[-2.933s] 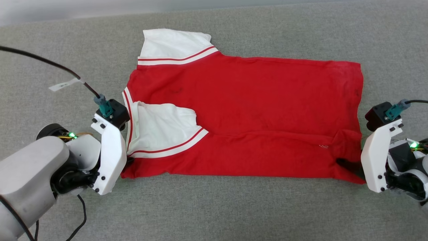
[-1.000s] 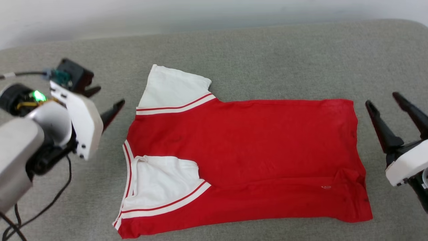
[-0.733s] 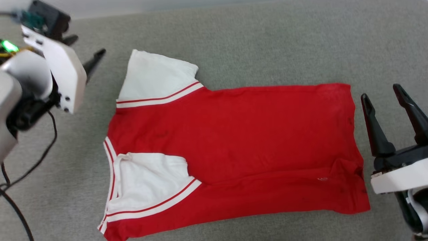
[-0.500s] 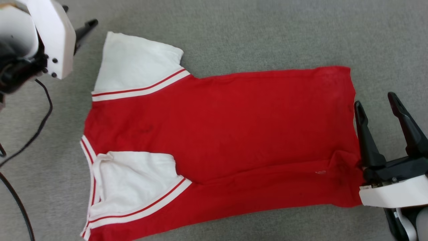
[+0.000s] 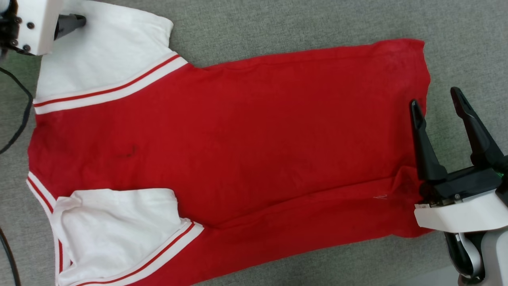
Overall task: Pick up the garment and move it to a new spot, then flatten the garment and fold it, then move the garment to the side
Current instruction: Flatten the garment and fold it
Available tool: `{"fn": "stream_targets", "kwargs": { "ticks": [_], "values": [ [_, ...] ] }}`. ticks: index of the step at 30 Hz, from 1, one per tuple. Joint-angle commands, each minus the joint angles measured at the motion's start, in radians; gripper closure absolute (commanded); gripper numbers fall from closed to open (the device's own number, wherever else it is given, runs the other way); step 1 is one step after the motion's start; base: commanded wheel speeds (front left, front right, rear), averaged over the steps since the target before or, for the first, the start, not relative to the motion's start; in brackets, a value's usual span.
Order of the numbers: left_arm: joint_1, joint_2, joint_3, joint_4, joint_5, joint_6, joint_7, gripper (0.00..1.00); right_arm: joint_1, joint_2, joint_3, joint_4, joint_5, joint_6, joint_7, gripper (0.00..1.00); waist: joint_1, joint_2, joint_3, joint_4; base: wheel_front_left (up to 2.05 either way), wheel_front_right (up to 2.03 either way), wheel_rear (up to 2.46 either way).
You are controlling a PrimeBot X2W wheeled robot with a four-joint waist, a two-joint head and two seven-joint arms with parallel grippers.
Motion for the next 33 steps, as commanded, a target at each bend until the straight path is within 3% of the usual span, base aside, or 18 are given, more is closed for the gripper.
{"fn": "stream_targets", "kwargs": {
  "ticks": [1, 2, 3, 4, 8, 12, 17, 25, 29, 33],
  "values": [
    [0.039, -0.014, -0.042, 0.015, 0.009, -0.008, 0.021, 0.00, -0.015, -0.003, -0.001, 0.005, 0.011, -0.001, -0.007, 0.00, -0.0001, 0.0000, 0.007, -0.004, 0.00, 0.00, 0.00],
    [0.046, -0.012, -0.050, 0.017, 0.010, -0.011, 0.028, 0.00, -0.019, -0.008, -0.003, 0.009, 0.013, -0.001, -0.005, 0.00, -0.0001, 0.0000, 0.006, -0.004, 0.00, 0.00, 0.00],
    [0.050, -0.012, -0.051, 0.019, 0.006, -0.015, 0.027, 0.62, -0.025, -0.014, -0.008, 0.013, 0.014, -0.001, -0.005, 0.00, -0.0001, 0.0000, 0.003, -0.003, 0.00, 0.00, 0.00],
    [0.055, -0.013, -0.052, 0.019, 0.004, -0.018, 0.025, 1.00, -0.031, -0.017, -0.014, 0.015, 0.017, -0.001, -0.006, 0.00, -0.0001, 0.0000, -0.002, 0.000, 0.00, 0.00, 0.00],
    [0.058, -0.014, -0.048, 0.010, 0.003, -0.028, -0.006, 1.00, -0.063, -0.052, -0.045, 0.010, 0.016, -0.001, 0.007, 0.00, -0.0001, 0.0000, -0.036, 0.014, 0.00, 0.00, 0.00],
    [0.048, -0.032, -0.044, -0.016, 0.007, -0.039, -0.057, 1.00, -0.121, -0.137, -0.067, 0.000, 0.027, -0.001, 0.094, 0.00, -0.0001, 0.0000, -0.083, 0.036, 0.00, 0.00, 0.00],
    [0.050, -0.051, -0.049, -0.051, 0.009, -0.046, -0.114, 1.00, -0.219, -0.315, -0.004, 0.000, 0.113, -0.001, 0.352, 0.00, -0.0001, 0.0000, -0.134, 0.072, 0.00, 0.00, 0.00],
    [0.049, -0.076, -0.075, -0.107, 0.019, -0.049, -0.175, 1.00, -0.410, -0.572, 0.199, 0.085, 0.405, -0.001, 0.838, 0.00, -0.0001, 0.0000, -0.160, 0.129, 0.00, 0.00, 0.00],
    [0.036, -0.085, -0.084, -0.130, 0.023, -0.050, -0.197, 1.00, -0.507, -0.626, 0.295, 0.140, 0.513, -0.001, 1.013, 0.00, -0.0001, 0.0000, -0.148, 0.157, 0.00, 0.00, 0.00],
    [0.019, -0.090, -0.098, -0.157, 0.027, -0.050, -0.212, 1.00, -0.587, -0.596, 0.352, 0.221, 0.561, -0.001, 1.089, 0.00, -0.0001, 0.0000, -0.130, 0.178, 0.00, 0.00, 0.00]
  ]
}}
